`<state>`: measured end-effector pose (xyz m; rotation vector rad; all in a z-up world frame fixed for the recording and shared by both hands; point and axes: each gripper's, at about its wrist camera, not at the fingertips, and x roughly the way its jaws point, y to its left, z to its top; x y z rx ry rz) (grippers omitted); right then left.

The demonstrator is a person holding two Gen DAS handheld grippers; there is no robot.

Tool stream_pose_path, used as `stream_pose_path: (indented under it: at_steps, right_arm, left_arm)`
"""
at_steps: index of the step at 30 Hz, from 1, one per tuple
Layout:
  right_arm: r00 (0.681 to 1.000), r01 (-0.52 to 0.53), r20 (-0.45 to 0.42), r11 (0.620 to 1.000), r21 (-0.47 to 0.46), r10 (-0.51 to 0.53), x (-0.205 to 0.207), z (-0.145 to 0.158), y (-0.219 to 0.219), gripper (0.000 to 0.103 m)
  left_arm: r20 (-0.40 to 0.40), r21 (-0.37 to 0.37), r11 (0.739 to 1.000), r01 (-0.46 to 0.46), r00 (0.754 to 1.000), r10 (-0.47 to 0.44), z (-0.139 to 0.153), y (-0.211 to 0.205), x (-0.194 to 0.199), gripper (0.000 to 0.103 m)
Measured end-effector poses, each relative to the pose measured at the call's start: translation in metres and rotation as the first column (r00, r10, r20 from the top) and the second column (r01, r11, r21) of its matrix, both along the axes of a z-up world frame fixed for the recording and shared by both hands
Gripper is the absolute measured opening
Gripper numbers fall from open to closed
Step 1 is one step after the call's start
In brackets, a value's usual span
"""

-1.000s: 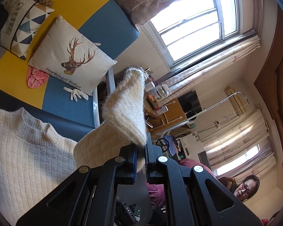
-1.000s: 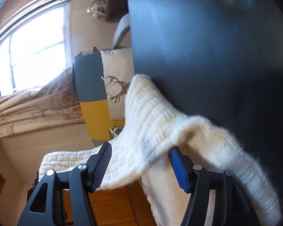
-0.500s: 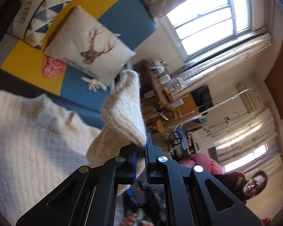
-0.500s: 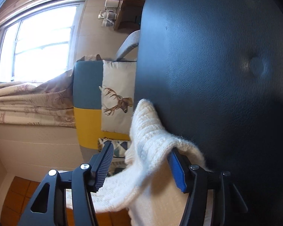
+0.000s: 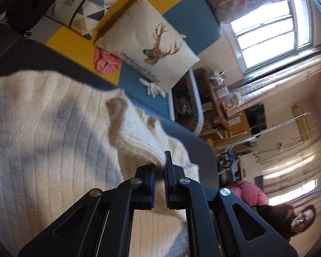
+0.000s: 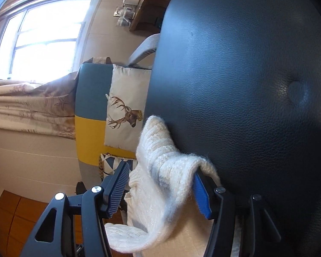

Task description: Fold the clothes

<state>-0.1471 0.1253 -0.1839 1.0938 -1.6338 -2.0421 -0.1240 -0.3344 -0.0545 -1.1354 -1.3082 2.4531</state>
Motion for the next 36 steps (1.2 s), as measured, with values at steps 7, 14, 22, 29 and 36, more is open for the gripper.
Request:
stream_pose_path:
  at_steps: [7, 14, 22, 29, 36]
  right_arm:
    - [0.999, -0.016, -0.035, 0.999, 0.034, 0.017, 0.001, 0.006, -0.003, 0.059]
    - [0.999, -0.049, -0.015, 0.994, 0.093, 0.051, 0.003, 0.004, -0.006, 0.058]
    - [0.997, -0.072, -0.006, 0.99, 0.121, 0.073, -0.001, 0.003, -0.011, 0.058]
    - [0.997, -0.078, -0.015, 0.987, 0.14, 0.081, 0.0, 0.006, -0.012, 0.059]
    - [0.995, -0.097, -0.016, 0.983, 0.157, 0.101, -0.002, 0.004, -0.014, 0.056]
  left_arm:
    - [-0.27, -0.086, 0.991, 0.101, 0.955, -0.121, 0.07, 0.017, -0.007, 0.005]
    - [-0.047, -0.105, 0.989, 0.101, 0.993, -0.107, -0.031, 0.004, 0.011, 0.006]
    - [-0.109, -0.073, 0.995, 0.069, 0.991, -0.077, -0.013, -0.002, 0.008, 0.006]
    - [-0.219, -0.059, 0.996, 0.066, 0.973, -0.077, 0.019, -0.002, 0.006, 0.006]
    - [0.044, -0.045, 0.999, -0.017, 0.999, 0.019, -0.073, -0.024, 0.032, 0.006]
